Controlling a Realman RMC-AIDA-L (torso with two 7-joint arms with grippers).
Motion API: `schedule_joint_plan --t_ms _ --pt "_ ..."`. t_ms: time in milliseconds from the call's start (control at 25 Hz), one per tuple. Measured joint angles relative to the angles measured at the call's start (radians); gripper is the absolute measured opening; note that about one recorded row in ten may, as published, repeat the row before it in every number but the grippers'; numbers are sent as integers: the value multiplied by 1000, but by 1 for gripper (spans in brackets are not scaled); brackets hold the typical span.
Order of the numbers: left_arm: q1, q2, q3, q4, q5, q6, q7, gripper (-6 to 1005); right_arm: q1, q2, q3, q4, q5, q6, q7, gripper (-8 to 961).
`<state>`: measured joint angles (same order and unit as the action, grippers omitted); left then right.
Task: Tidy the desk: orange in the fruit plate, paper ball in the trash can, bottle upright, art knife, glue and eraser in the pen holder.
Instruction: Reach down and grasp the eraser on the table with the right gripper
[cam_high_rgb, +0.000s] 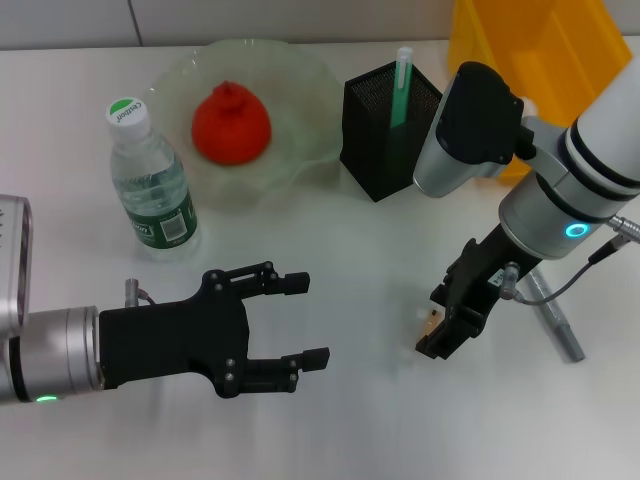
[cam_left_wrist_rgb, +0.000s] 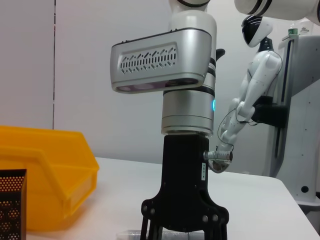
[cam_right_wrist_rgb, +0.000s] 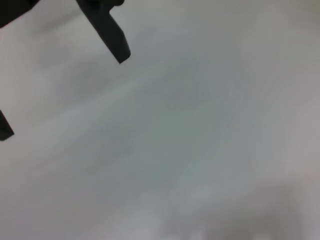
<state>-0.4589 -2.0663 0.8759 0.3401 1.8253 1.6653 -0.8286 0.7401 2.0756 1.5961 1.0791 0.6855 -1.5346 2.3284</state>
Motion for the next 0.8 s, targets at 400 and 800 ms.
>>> schedule_joint_plan --t_ms 400,800 --pt "0 -1 -1 0 0 -2 0 798 -3 1 -15 1 0 13 0 626" --pt "-1 -3 -2 -2 -1 -3 0 798 -2 2 -39 -8 9 34 -4 504"
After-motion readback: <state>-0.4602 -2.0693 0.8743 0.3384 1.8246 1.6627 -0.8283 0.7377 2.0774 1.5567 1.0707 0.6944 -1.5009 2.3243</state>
